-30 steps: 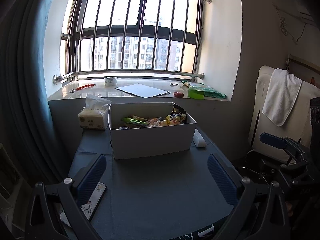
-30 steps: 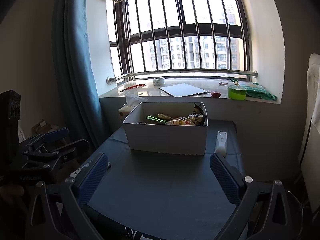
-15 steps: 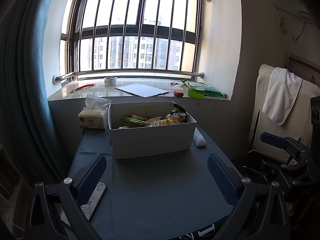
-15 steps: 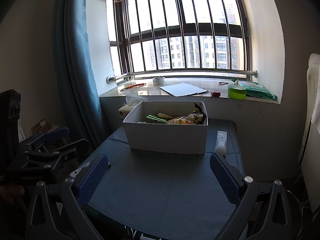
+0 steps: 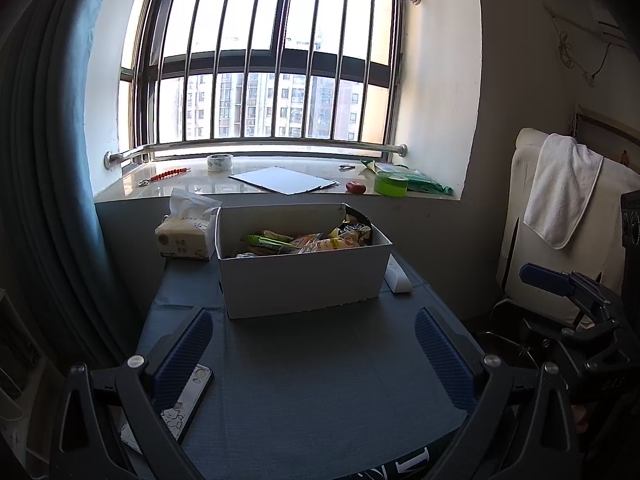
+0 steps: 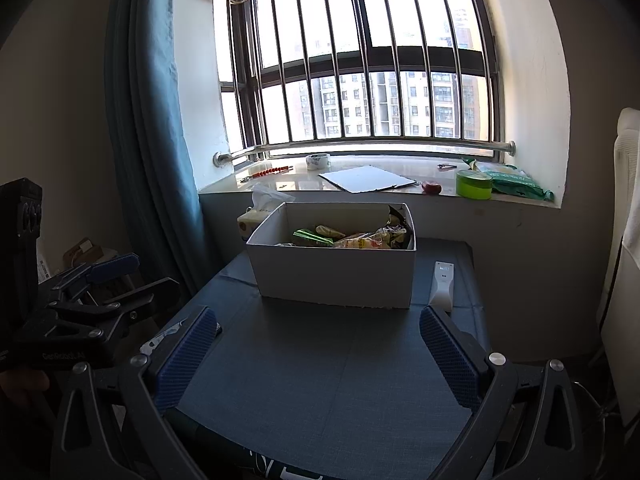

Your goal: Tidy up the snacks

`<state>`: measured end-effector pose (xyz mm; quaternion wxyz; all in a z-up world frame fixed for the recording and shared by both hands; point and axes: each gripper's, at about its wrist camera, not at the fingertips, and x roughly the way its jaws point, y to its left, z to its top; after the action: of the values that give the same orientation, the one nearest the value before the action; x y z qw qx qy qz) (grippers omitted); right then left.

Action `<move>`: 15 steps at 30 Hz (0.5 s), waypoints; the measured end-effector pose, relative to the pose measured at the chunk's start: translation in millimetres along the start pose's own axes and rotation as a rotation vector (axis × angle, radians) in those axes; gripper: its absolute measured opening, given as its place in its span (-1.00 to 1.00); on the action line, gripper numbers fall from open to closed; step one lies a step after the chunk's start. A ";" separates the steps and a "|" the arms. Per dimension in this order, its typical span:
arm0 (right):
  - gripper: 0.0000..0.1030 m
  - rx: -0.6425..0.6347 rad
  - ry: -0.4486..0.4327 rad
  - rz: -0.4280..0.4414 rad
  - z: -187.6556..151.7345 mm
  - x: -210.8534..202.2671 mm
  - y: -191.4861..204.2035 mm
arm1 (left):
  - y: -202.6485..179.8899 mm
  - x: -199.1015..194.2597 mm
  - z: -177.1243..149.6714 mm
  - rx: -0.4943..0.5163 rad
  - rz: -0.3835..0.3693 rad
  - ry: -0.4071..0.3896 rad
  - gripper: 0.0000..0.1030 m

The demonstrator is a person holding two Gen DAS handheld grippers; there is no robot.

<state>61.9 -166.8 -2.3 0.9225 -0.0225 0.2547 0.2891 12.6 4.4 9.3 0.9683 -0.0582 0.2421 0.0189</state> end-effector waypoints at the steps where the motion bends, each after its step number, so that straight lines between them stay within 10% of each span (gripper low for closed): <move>1: 1.00 0.000 0.000 -0.001 0.1 0.0 0.1 | -0.2 0.0 0.2 0.001 -0.001 0.000 1.00; 15: 1.00 0.002 0.004 0.004 1.0 -1.8 -1.1 | 0.3 0.7 0.1 0.007 0.003 0.005 1.00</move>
<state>61.7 -168.4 -0.7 0.9215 -0.0219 0.2570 0.2905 13.2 4.7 9.1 0.9679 -0.0544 0.2448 0.0193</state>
